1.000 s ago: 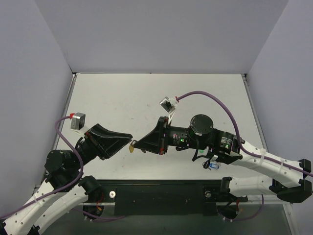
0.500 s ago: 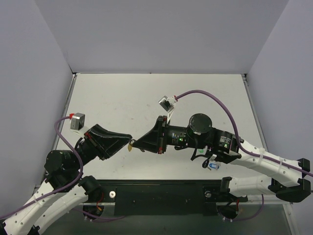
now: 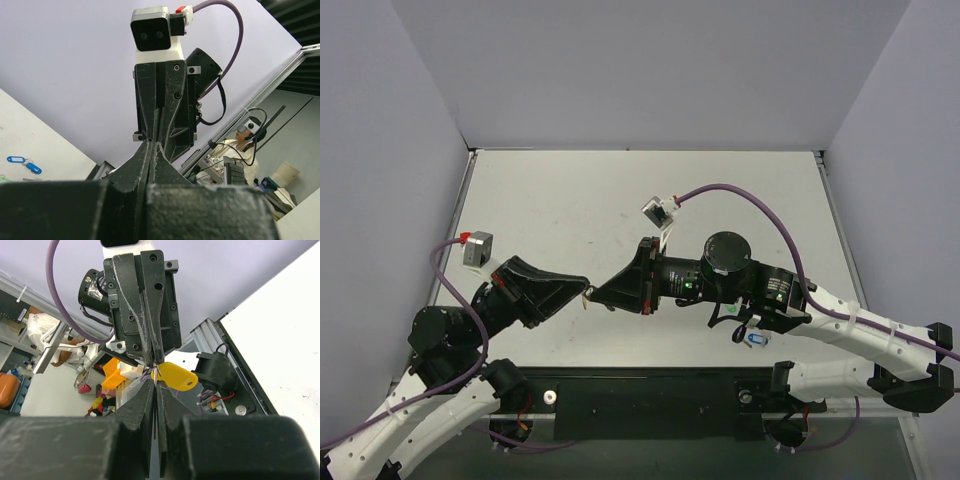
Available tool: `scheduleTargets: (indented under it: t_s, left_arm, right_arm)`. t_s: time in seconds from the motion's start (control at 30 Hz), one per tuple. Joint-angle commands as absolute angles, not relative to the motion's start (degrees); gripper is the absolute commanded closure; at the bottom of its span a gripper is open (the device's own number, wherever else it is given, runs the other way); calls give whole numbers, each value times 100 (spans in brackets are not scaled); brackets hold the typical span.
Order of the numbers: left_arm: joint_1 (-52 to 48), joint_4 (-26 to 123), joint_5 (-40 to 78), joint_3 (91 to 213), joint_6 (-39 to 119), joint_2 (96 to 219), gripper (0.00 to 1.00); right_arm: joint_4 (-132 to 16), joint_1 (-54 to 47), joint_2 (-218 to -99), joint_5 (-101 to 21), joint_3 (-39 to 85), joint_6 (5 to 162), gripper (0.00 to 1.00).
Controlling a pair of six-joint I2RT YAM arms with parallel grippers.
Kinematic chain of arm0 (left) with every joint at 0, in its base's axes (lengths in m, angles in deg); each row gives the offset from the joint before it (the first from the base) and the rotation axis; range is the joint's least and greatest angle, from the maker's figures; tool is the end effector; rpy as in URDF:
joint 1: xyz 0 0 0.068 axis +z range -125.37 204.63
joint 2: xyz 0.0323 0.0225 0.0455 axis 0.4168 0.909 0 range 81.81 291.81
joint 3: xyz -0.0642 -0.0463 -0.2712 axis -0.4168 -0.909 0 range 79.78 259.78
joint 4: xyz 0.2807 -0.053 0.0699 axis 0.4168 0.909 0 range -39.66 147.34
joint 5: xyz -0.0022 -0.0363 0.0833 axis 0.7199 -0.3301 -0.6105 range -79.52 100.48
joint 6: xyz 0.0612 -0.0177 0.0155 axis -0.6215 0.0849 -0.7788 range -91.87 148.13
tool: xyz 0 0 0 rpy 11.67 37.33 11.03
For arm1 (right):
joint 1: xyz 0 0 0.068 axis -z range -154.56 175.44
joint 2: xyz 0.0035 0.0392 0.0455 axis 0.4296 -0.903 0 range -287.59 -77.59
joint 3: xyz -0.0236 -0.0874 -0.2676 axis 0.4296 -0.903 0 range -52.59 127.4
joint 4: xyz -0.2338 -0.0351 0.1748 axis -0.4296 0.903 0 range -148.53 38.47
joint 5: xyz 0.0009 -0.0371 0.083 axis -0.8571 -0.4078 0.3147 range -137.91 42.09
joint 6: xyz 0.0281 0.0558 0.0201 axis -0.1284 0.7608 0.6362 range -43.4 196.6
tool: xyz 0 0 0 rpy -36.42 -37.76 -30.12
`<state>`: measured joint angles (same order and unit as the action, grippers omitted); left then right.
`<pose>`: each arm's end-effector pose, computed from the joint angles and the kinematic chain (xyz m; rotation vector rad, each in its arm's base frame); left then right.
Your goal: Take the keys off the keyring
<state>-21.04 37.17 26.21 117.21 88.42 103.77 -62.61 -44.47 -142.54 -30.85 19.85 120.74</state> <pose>0.0793 -0.1012 0.4077 0.1294 1.2725 -1.7802 0.0868 0.2814 0.4824 -0.6553 1.5206 1.8075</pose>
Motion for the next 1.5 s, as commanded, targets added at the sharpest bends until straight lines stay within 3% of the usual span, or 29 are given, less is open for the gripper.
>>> scheduleTargets:
  t_s: [0.0, 0.53, 0.77, 0.83, 0.93, 1.07, 1.17, 1.47]
  left_arm:
    - [-2107, 4267, 2893, 12134, 8404, 10413, 100]
    - [-2116, 4981, 4440, 12943, 7735, 11178, 100]
    - [-2107, 5358, 4538, 13049, 7639, 11284, 100]
    - [-2107, 5420, 4337, 13058, 7630, 11223, 93]
    - [-2107, 5526, 4011, 13093, 7612, 11091, 58]
    - [-2107, 5666, 3432, 13154, 7664, 10897, 33]
    - [-2116, 5502, 2869, 13093, 7928, 10626, 30]
    - [-2116, 4210, 2525, 12320, 8815, 10247, 33]
  right_arm:
    - [-6627, -4496, -14237, -3025, 2176, 12064, 100]
    - [-6266, -4496, -14325, -2963, 2475, 11941, 100]
    - [-6222, -4496, -14342, -2946, 2510, 11923, 100]
    - [-6231, -4496, -14334, -2954, 2484, 11914, 100]
    - [-6240, -4496, -14316, -2963, 2422, 11932, 100]
    - [-6257, -4496, -14246, -2990, 2361, 11949, 100]
    - [-6275, -4496, -14219, -2998, 2343, 11949, 100]
    - [-6354, -4496, -14246, -2990, 2378, 11967, 100]
